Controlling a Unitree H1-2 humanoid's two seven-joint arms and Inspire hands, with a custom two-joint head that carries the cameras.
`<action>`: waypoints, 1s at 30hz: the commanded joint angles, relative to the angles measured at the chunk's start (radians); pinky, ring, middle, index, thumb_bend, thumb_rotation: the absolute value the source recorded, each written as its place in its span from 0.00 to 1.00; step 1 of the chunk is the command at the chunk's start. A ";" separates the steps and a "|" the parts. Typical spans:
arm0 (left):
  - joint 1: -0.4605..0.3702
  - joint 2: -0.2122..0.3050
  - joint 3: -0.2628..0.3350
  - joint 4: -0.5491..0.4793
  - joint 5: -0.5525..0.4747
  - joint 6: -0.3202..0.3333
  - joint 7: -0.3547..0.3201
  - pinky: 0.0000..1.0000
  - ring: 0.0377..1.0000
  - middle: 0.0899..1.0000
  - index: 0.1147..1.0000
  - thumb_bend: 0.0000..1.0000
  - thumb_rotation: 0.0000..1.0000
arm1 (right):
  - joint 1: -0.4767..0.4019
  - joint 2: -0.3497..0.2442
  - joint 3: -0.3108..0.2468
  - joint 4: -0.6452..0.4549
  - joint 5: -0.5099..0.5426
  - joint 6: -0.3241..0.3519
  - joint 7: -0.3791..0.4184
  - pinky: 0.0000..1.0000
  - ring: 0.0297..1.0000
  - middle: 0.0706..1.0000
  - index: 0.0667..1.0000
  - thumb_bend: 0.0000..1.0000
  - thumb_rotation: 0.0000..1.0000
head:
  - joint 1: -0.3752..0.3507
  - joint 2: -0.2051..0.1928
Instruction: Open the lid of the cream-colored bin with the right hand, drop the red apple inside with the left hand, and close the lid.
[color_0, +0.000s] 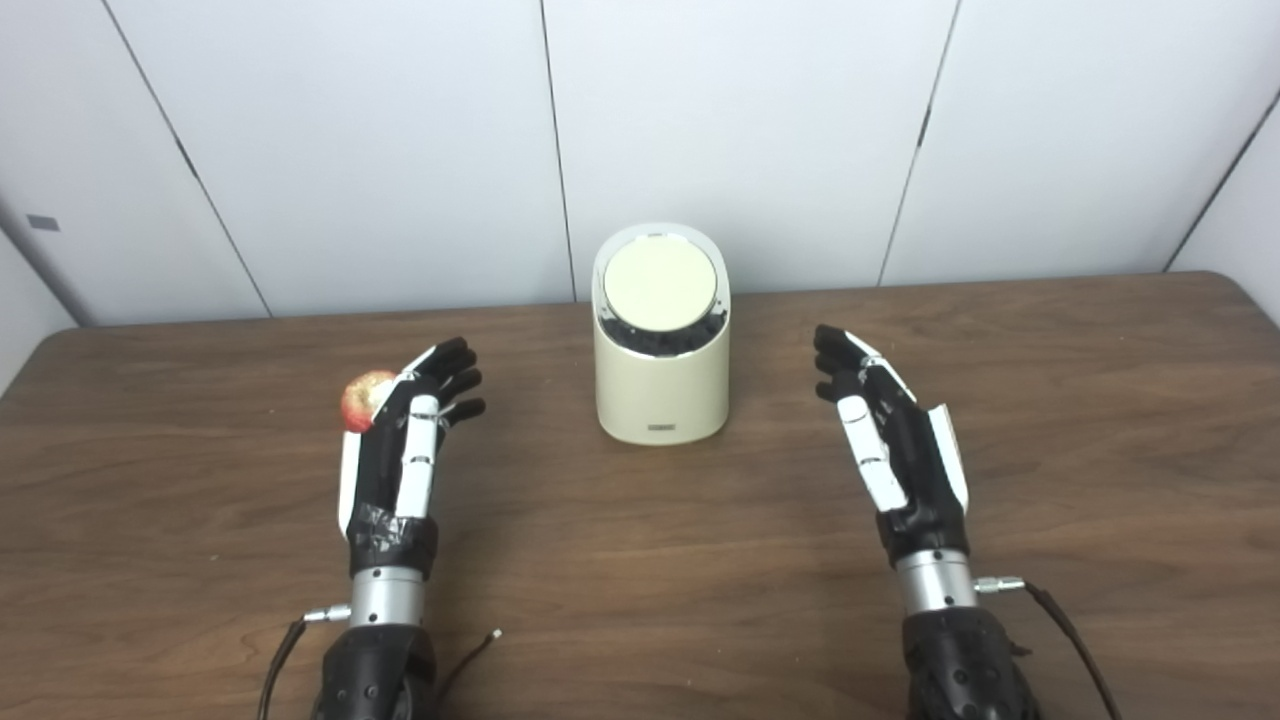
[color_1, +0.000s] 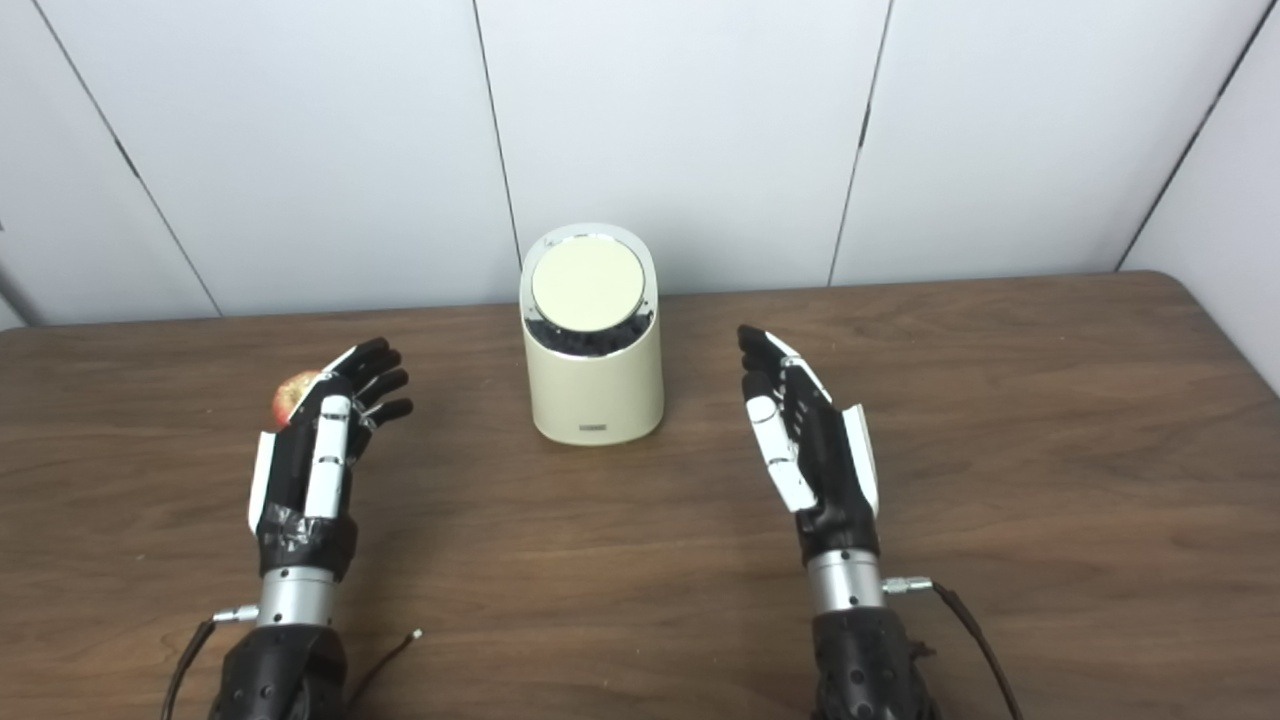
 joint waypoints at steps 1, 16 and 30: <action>-0.022 0.002 -0.005 -0.021 0.009 -0.029 -0.003 0.73 0.78 0.79 0.77 0.20 0.78 | -0.021 0.003 0.005 -0.033 -0.001 -0.021 -0.005 0.78 0.83 0.83 0.79 0.22 0.83 | 0.000 0.002; -0.022 -0.001 -0.005 -0.018 0.008 -0.030 -0.006 0.73 0.78 0.78 0.76 0.18 0.77 | -0.023 0.001 0.004 -0.031 0.018 -0.016 0.004 0.78 0.84 0.84 0.79 0.22 0.81 | 0.001 0.001; -0.025 0.001 -0.006 -0.013 0.019 -0.034 -0.003 0.73 0.79 0.78 0.76 0.20 0.77 | -0.026 -0.027 0.042 -0.056 -0.078 -0.071 -0.007 0.76 0.83 0.83 0.79 0.25 0.86 | 0.002 0.000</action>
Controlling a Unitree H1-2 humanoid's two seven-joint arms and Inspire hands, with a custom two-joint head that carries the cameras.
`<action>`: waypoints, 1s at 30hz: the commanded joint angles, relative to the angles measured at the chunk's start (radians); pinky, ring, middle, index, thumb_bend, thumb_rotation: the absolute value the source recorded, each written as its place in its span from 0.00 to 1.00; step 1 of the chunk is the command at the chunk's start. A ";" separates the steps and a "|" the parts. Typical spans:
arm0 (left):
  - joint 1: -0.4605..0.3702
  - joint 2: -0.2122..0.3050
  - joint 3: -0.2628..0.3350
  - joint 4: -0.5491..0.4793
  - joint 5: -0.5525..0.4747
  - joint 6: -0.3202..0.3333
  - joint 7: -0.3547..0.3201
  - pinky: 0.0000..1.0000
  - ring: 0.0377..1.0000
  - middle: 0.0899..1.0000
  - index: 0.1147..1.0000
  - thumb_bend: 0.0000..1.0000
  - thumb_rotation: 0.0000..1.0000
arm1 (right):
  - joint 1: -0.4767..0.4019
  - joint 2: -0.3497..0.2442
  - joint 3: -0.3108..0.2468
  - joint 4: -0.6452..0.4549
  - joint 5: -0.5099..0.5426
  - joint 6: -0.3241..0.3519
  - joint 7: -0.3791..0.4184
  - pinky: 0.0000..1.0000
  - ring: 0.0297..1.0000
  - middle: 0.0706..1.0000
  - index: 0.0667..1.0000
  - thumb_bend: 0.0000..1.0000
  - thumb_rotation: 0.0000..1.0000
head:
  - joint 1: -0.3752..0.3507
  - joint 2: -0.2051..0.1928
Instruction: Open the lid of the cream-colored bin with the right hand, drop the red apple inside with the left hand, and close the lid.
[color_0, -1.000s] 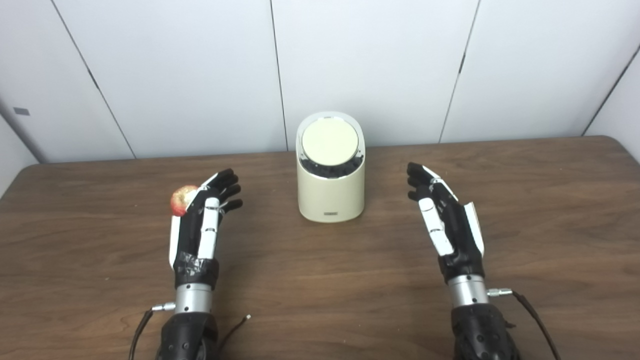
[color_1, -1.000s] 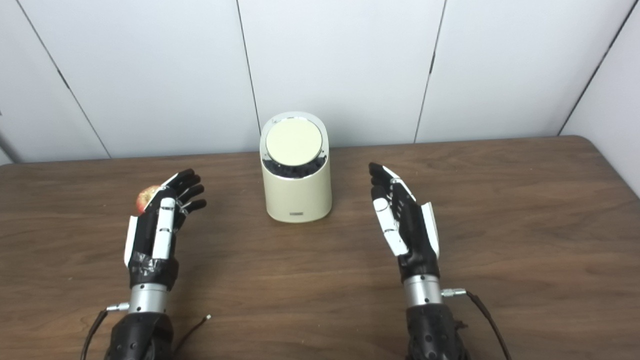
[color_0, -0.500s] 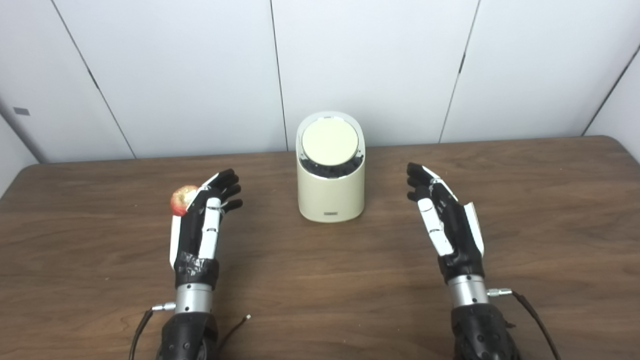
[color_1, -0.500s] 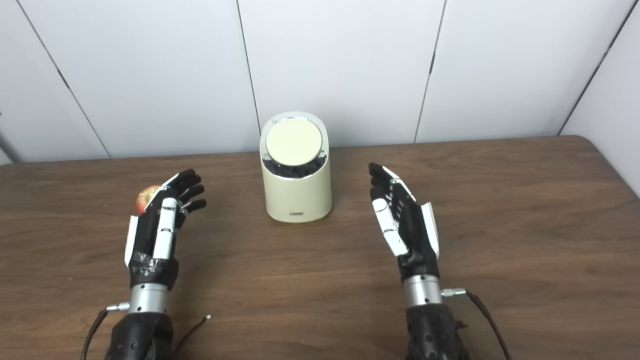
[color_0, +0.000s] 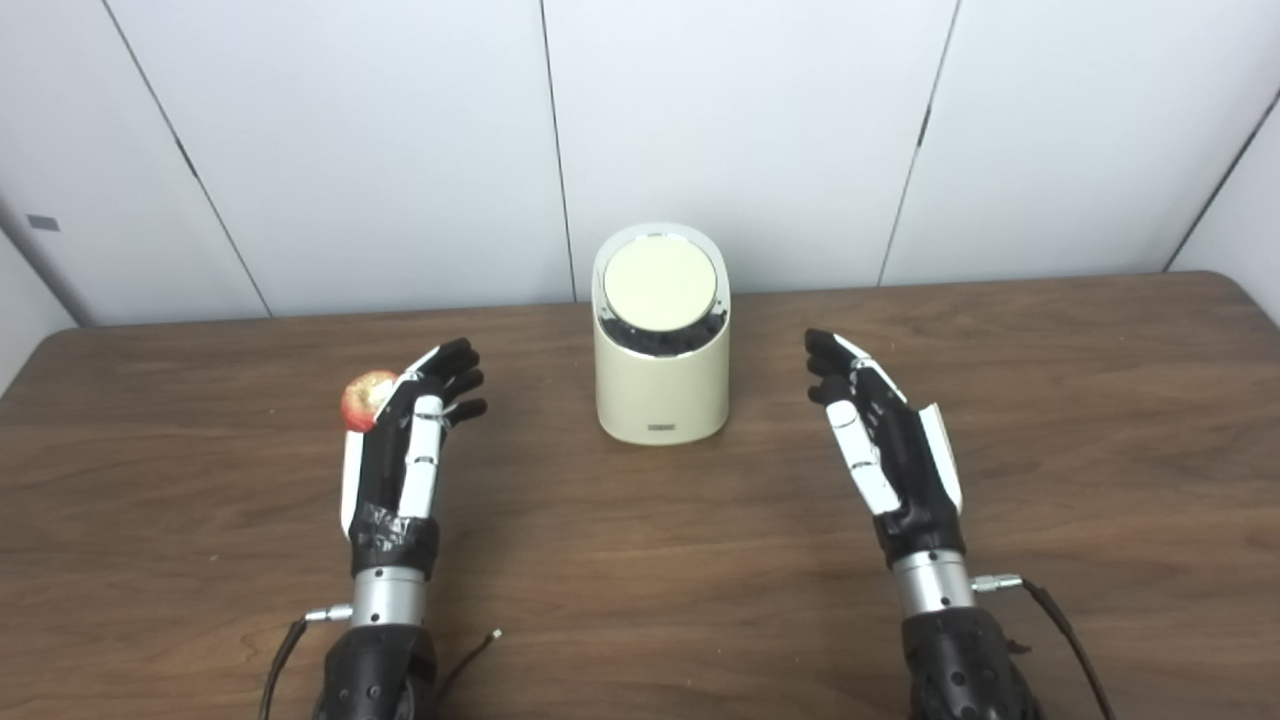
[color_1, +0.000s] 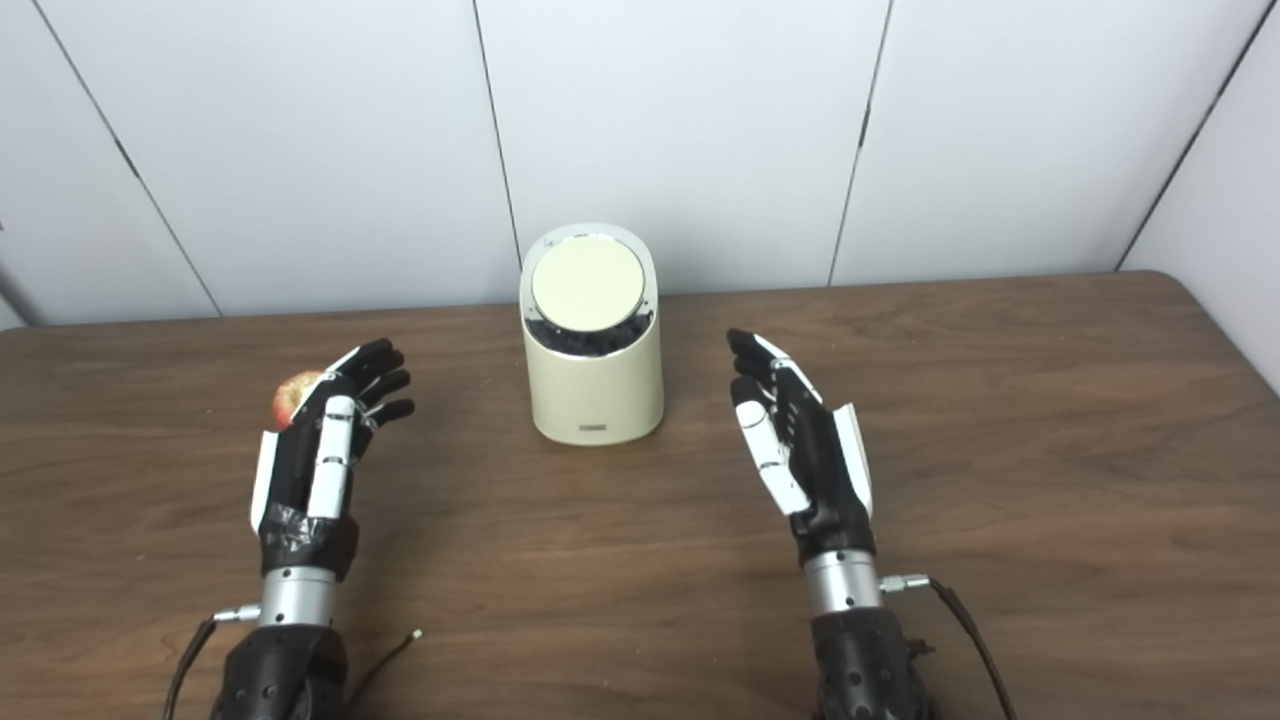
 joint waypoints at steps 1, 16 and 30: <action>-0.026 0.002 -0.003 -0.013 0.002 -0.031 -0.004 0.74 0.79 0.78 0.76 0.20 0.77 | -0.030 -0.009 0.015 -0.047 -0.056 -0.069 -0.021 0.75 0.83 0.83 0.79 0.25 0.87 | -0.003 -0.002; -0.032 0.003 -0.006 0.011 0.003 -0.049 -0.006 0.74 0.79 0.79 0.77 0.19 0.77 | -0.129 -0.095 0.080 -0.193 -0.562 0.024 -0.018 0.85 0.92 0.93 0.83 0.58 1.00 | -0.005 -0.012; -0.030 -0.011 -0.011 0.016 0.005 -0.047 -0.001 0.75 0.79 0.78 0.77 0.19 0.76 | -0.348 -0.046 0.078 -0.184 -0.638 0.244 0.072 0.78 0.90 0.94 0.91 0.59 0.86 | 0.003 -0.023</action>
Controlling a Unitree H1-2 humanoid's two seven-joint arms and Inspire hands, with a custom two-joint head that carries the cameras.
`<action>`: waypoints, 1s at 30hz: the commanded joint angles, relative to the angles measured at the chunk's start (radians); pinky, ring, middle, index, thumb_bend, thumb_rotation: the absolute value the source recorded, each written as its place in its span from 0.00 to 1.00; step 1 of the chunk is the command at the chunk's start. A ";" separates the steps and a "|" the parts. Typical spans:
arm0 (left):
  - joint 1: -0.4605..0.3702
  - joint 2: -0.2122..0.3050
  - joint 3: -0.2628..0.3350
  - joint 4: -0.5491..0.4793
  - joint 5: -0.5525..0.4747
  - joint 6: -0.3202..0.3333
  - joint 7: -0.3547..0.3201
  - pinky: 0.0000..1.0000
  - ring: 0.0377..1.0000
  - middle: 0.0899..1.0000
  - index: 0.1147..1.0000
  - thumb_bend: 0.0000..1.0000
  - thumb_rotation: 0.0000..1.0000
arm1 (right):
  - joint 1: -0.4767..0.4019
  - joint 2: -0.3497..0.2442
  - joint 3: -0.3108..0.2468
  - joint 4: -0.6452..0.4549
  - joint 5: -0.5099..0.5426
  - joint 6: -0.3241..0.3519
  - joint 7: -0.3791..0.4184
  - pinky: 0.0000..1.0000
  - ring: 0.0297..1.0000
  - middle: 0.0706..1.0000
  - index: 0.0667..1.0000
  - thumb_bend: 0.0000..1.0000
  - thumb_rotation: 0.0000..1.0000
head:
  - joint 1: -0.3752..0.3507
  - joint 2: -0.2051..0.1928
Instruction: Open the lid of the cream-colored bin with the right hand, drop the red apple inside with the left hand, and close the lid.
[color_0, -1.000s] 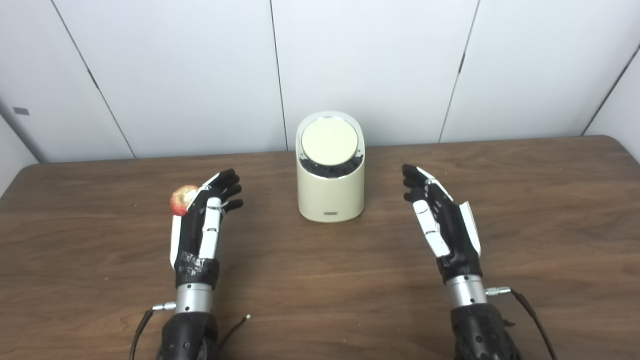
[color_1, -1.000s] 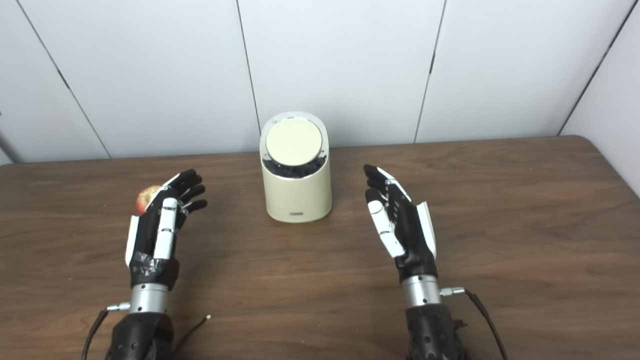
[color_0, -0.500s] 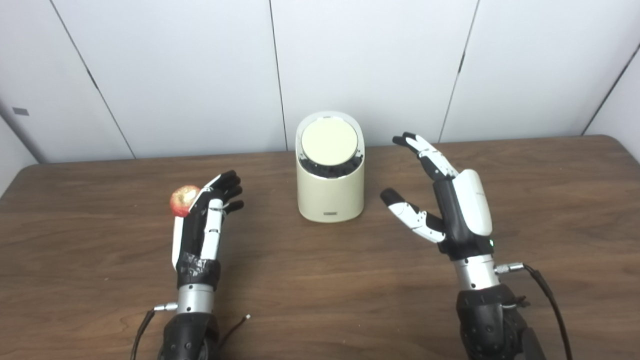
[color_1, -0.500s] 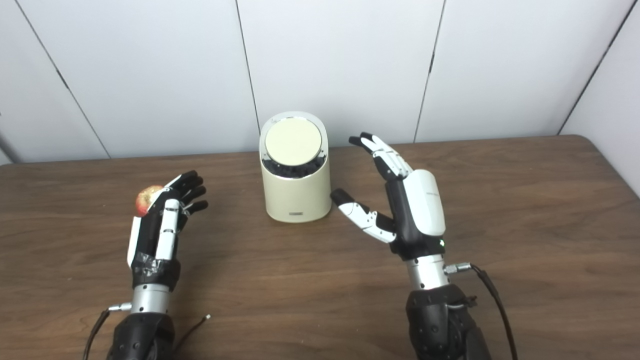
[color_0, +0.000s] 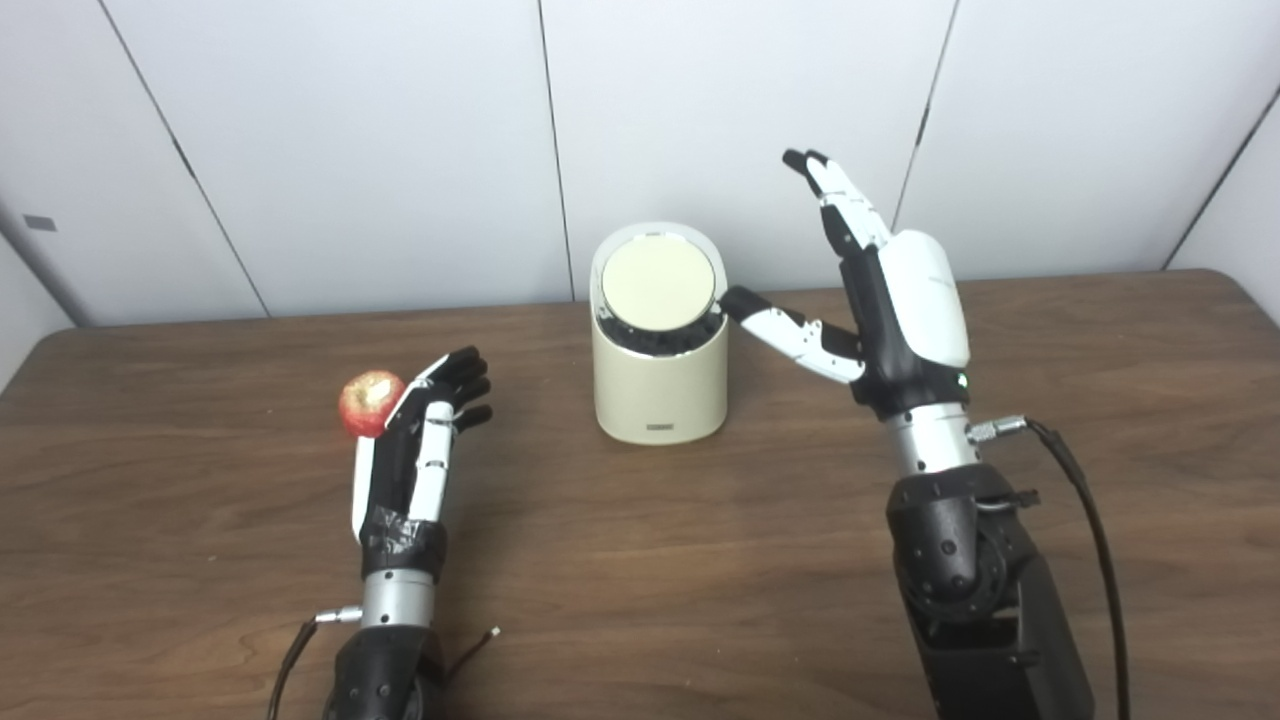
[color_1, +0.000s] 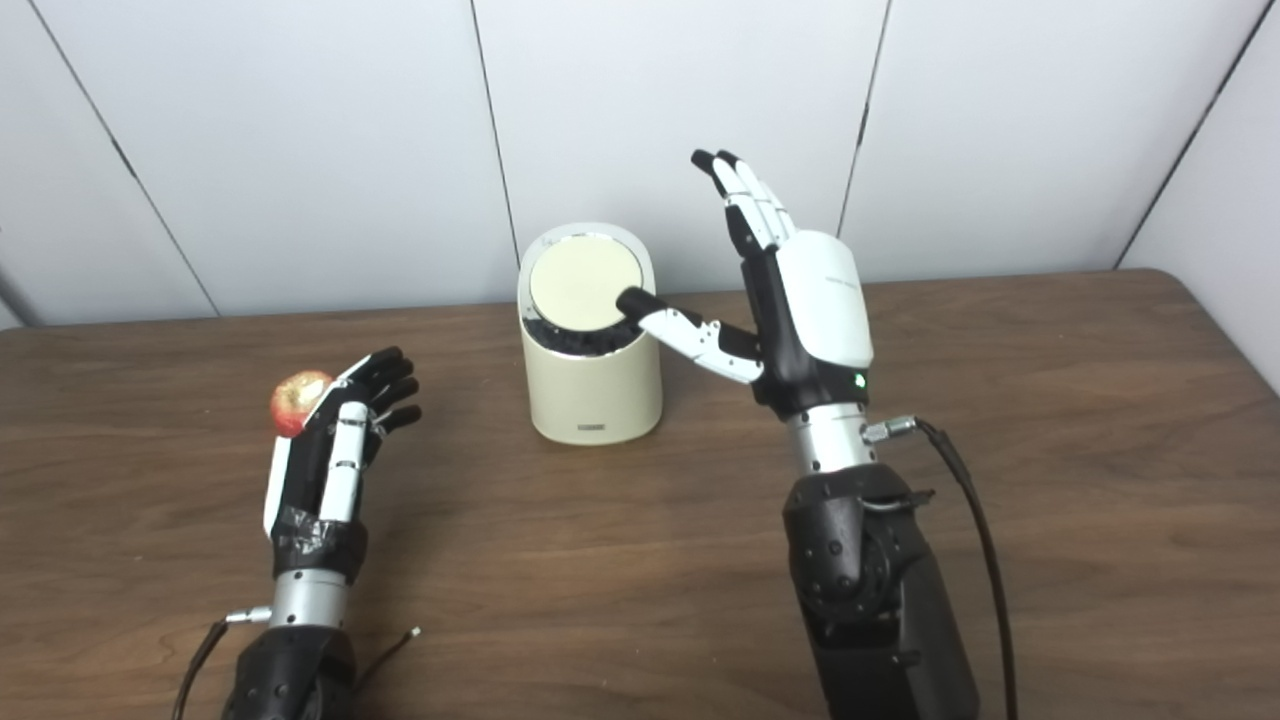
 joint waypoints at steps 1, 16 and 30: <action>-0.025 -0.004 -0.006 -0.026 0.000 -0.038 -0.003 0.75 0.79 0.78 0.77 0.19 0.76 | -0.071 0.009 0.007 -0.035 -0.060 0.048 0.026 0.76 0.89 0.94 0.92 0.61 0.85 | -0.002 -0.001; -0.008 -0.015 -0.022 -0.040 0.023 -0.033 0.005 0.76 0.80 0.79 0.78 0.20 0.81 | -0.306 -0.021 0.049 0.176 -0.175 0.180 0.072 0.83 0.93 0.95 0.96 0.70 0.71 | 0.002 -0.014; -0.004 -0.024 -0.024 -0.048 0.016 -0.034 0.006 0.75 0.79 0.79 0.78 0.18 0.78 | -0.357 -0.048 0.088 0.330 -0.172 0.210 0.035 0.83 0.93 0.95 0.93 0.76 0.57 | 0.003 -0.008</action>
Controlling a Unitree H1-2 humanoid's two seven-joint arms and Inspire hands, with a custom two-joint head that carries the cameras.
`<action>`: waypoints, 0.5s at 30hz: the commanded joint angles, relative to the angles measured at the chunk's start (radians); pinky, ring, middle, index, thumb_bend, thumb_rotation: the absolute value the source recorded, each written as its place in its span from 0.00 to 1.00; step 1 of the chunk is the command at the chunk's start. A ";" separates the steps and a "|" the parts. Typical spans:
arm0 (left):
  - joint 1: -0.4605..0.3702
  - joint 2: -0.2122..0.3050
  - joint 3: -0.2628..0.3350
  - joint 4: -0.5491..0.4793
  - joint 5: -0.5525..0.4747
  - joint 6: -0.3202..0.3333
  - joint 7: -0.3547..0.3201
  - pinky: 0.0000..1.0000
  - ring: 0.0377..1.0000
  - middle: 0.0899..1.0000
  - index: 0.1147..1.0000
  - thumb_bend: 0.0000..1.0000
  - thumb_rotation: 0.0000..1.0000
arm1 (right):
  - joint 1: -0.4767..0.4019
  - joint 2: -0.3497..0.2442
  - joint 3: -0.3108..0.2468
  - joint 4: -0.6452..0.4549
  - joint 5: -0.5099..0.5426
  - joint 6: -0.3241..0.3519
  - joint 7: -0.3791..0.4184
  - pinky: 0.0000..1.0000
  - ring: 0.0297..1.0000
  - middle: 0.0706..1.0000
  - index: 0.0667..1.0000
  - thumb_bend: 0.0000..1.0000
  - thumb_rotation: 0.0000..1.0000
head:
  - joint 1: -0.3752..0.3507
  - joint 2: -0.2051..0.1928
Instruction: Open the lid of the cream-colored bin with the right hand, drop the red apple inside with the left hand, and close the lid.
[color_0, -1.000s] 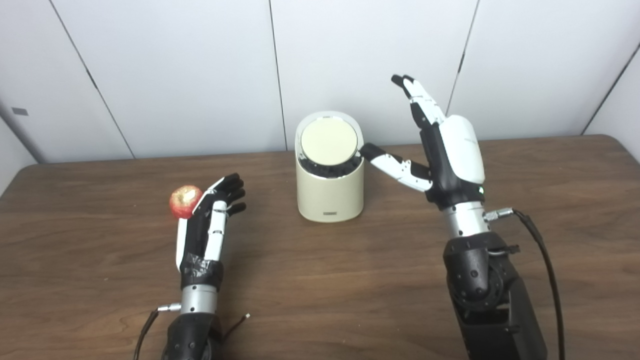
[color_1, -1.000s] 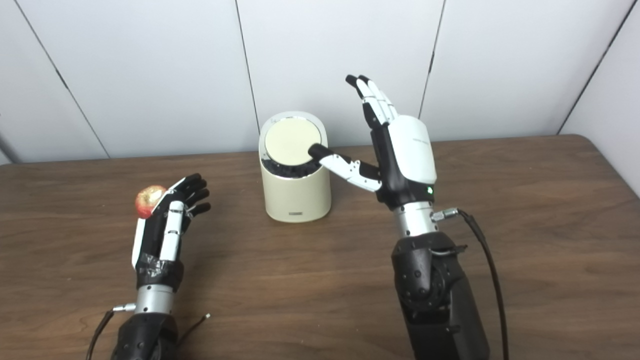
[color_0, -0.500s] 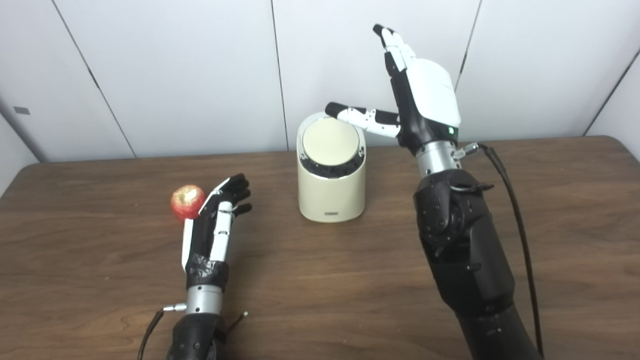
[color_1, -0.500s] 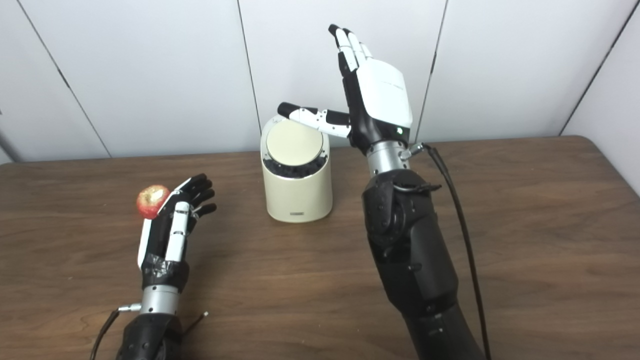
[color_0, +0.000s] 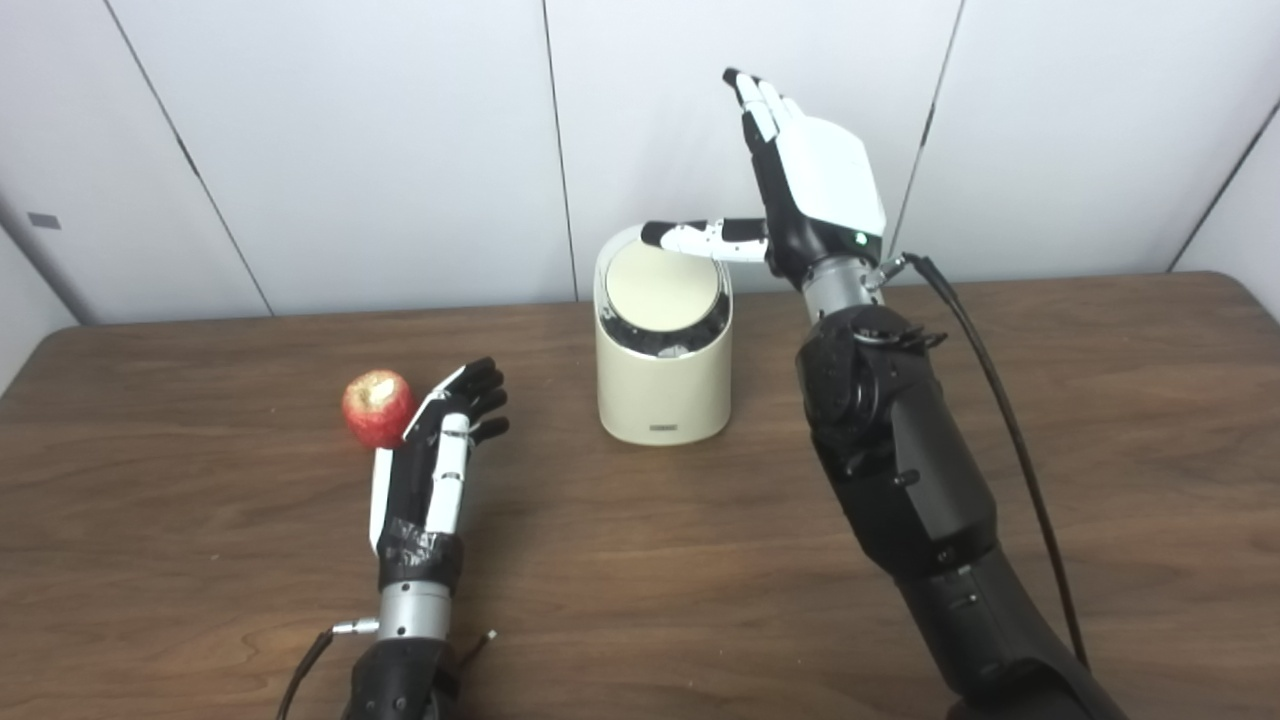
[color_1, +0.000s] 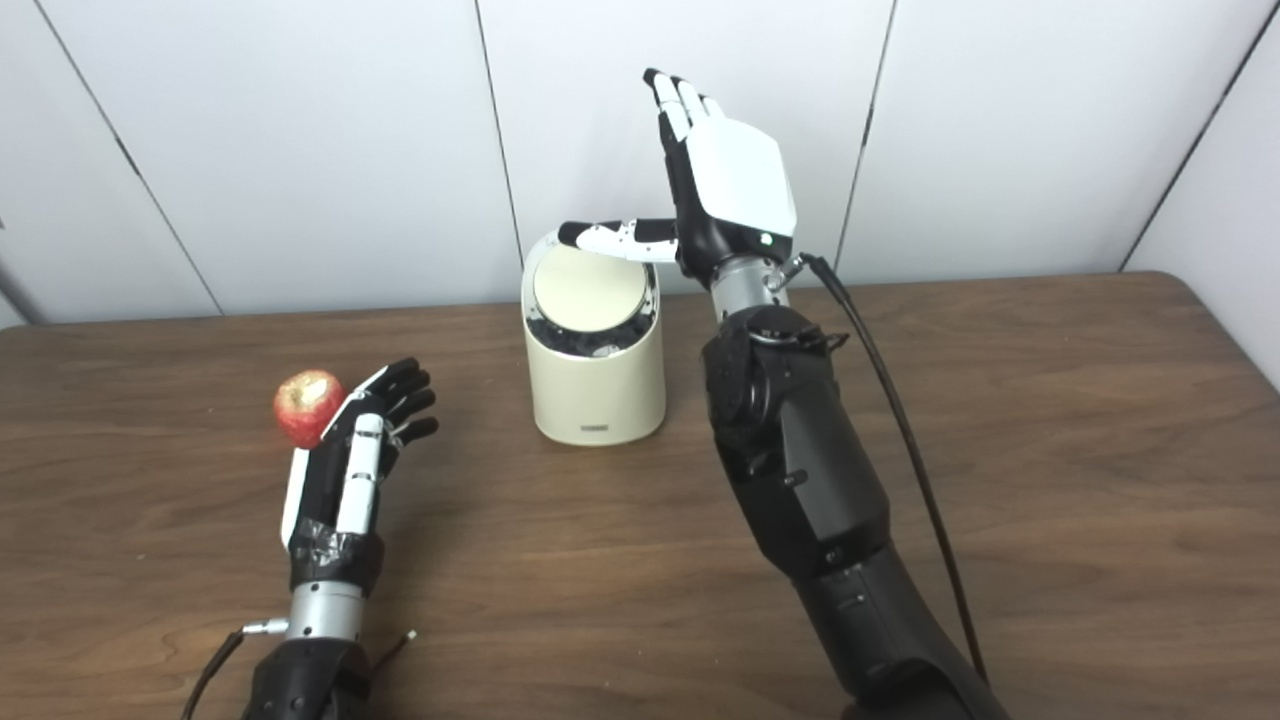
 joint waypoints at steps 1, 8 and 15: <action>-0.028 -0.004 -0.002 -0.040 0.004 -0.033 0.001 0.75 0.79 0.79 0.78 0.18 0.78 | -0.042 -0.015 0.006 -0.005 0.000 -0.011 -0.035 0.82 0.93 0.94 0.93 0.77 0.57 | -0.004 0.004; -0.028 -0.002 -0.002 -0.041 0.003 -0.038 -0.003 0.74 0.79 0.78 0.78 0.19 0.79 | 0.009 -0.028 0.051 0.008 -0.010 0.017 0.000 0.87 0.94 0.95 0.95 0.81 0.54 | -0.004 0.006; -0.025 -0.002 -0.002 -0.051 0.001 -0.026 -0.005 0.75 0.79 0.79 0.78 0.18 0.78 | 0.037 -0.038 0.079 -0.007 -0.014 0.038 0.022 0.87 0.93 0.95 0.95 0.91 0.52 | -0.003 0.014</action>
